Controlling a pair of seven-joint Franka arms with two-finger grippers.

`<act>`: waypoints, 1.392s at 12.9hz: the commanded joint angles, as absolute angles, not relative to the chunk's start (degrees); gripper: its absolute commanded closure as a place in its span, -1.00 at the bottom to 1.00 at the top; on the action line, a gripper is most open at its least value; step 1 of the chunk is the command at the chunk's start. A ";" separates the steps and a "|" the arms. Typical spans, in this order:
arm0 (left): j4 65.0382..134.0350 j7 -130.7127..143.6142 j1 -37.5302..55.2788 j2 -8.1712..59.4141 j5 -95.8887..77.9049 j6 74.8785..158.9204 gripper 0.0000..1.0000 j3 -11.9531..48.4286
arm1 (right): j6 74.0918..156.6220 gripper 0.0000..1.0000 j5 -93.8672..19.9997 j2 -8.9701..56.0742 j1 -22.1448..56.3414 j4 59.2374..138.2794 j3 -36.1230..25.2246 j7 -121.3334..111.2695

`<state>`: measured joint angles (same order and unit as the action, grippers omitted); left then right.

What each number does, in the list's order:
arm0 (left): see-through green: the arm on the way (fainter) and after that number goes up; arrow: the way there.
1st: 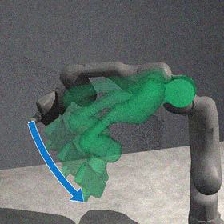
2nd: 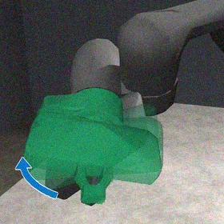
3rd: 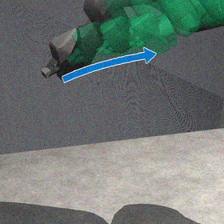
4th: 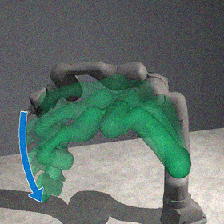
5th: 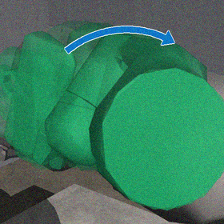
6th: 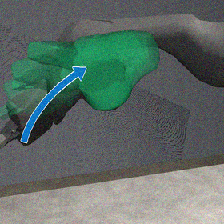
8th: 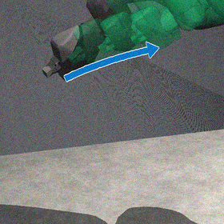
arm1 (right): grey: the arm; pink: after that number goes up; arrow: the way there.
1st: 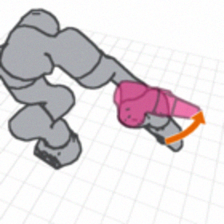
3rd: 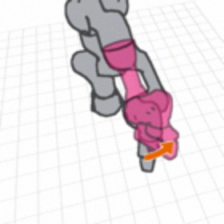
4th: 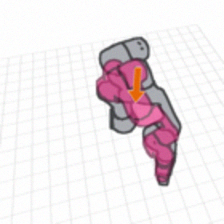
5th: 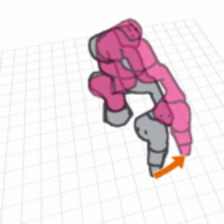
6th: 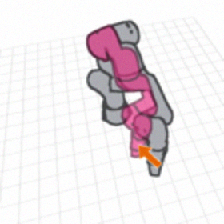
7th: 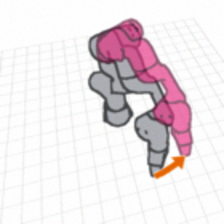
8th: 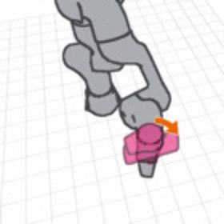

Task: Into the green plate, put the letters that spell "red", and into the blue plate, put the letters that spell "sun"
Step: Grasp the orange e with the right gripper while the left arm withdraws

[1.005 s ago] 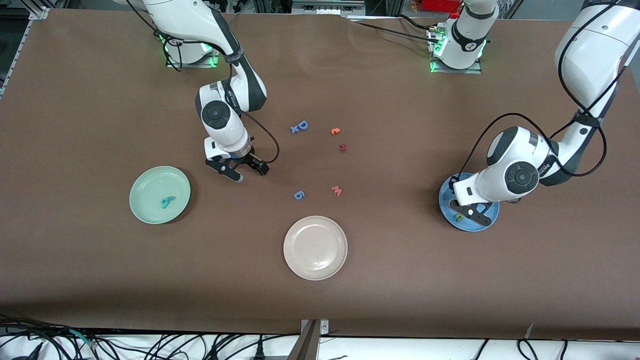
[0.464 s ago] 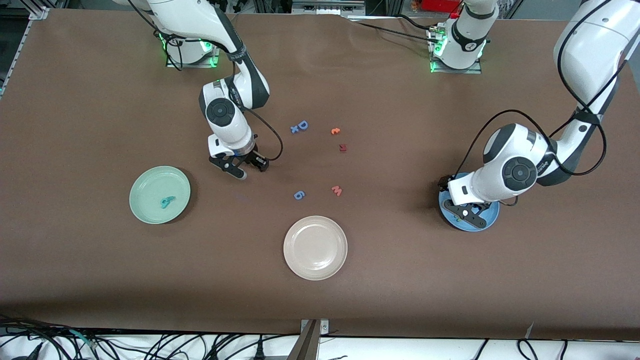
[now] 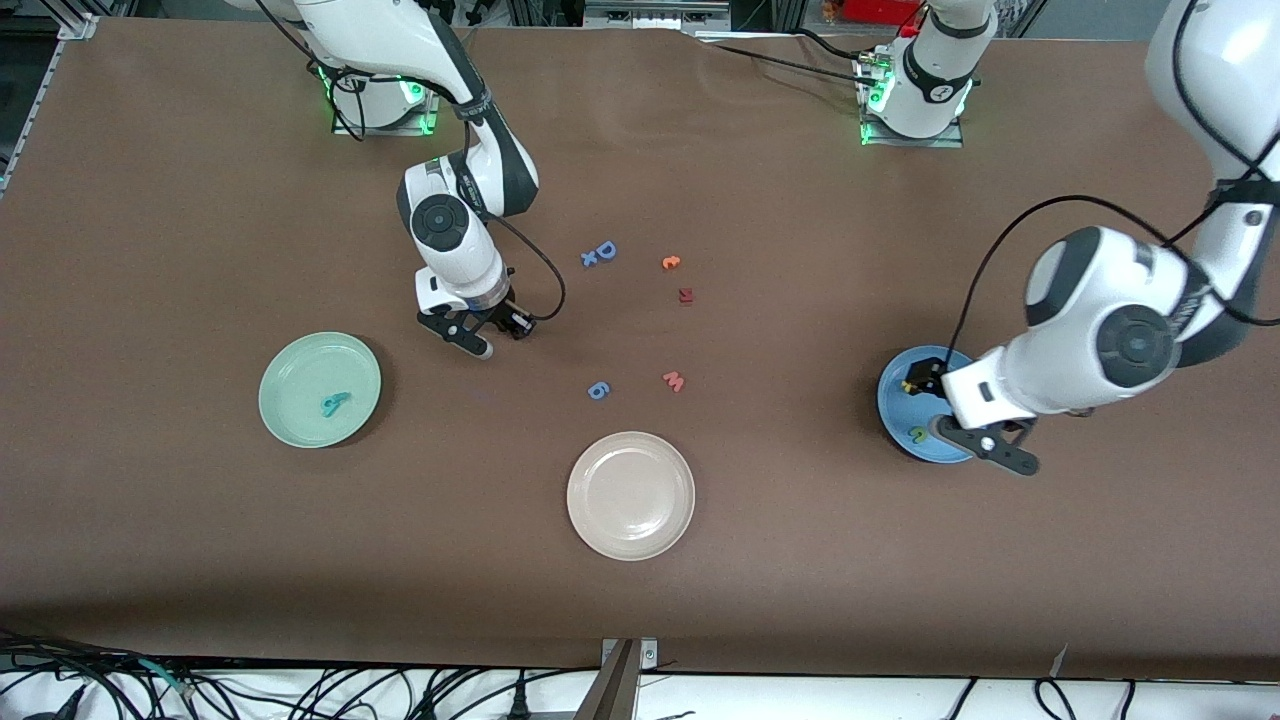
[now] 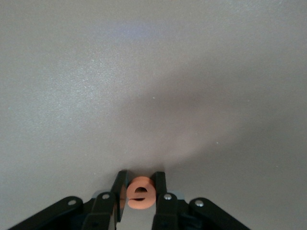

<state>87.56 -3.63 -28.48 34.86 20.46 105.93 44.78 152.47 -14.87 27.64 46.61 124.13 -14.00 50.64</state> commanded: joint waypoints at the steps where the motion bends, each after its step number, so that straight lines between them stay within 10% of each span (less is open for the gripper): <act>1: 79.39 -4.04 -28.30 34.28 18.37 96.02 -1.00 46.31 | 151.01 0.74 -15.47 27.16 47.11 123.59 -14.94 50.01; 7: 69.35 -4.31 -27.69 28.67 15.83 82.88 -1.00 46.16 | 133.69 0.77 -13.71 27.16 46.49 112.59 -24.41 37.83; 13: 71.88 -4.13 -8.29 16.19 4.13 83.41 -1.00 16.64 | 128.32 0.77 -13.80 27.16 46.23 112.67 -37.51 13.21; 16: 84.85 -4.22 -0.28 7.42 3.69 86.20 -1.00 5.04 | 127.62 0.76 -13.80 27.60 42.73 112.68 -38.41 6.70; 17: 91.17 -4.39 1.13 3.47 3.60 90.57 -1.00 4.23 | 127.62 0.72 -13.80 27.77 40.89 112.68 -38.41 4.16; 18: 97.67 -4.92 3.84 -0.75 3.60 96.10 -1.00 1.96 | 127.62 0.07 -13.80 28.03 39.65 112.59 -38.41 2.22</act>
<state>82.61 -3.83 -0.12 9.46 5.41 87.67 6.02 128.38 -14.37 27.74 41.92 112.85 -38.45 6.05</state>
